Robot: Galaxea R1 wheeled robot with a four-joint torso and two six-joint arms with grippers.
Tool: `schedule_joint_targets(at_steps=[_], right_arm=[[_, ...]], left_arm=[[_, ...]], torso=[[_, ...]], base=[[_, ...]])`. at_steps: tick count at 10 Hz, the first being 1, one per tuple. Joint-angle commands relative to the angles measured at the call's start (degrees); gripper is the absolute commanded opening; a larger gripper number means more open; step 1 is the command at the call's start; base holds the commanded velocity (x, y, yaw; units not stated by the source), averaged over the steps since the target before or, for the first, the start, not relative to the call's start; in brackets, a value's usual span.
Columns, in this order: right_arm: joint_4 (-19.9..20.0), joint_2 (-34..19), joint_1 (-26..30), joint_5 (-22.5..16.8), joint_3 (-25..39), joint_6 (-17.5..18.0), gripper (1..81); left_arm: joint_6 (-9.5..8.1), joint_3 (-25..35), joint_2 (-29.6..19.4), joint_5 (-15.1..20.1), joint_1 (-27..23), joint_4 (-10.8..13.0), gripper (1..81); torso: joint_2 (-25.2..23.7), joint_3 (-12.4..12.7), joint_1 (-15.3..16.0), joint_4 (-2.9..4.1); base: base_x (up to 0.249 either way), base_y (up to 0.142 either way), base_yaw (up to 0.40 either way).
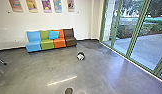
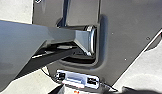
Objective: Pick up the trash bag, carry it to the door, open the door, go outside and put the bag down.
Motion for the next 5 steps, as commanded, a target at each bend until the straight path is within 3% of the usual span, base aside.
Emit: schedule_joint_targets(at_steps=[1, 5], right_arm=[[0.44, 0.49, 1.55, -3.51, 1.88, 0.09, 81.1], [0.61, 0.14, 0.75, -1.75, 3.11, 0.27, 81.1]], left_arm=[[0.21, 0.36, -0.16, 3.33, -1.82, -0.01, 81.1], [0.21, 0.36, -0.42, 3.50, -1.82, -0.01, 81.1]], torso=[[0.00, 0.00, 0.00, 0.00], [0.00, 0.00, 0.00, 0.00]], base=[[0.158, 0.000, 0.000], [0.158, 0.000, 0.000]])
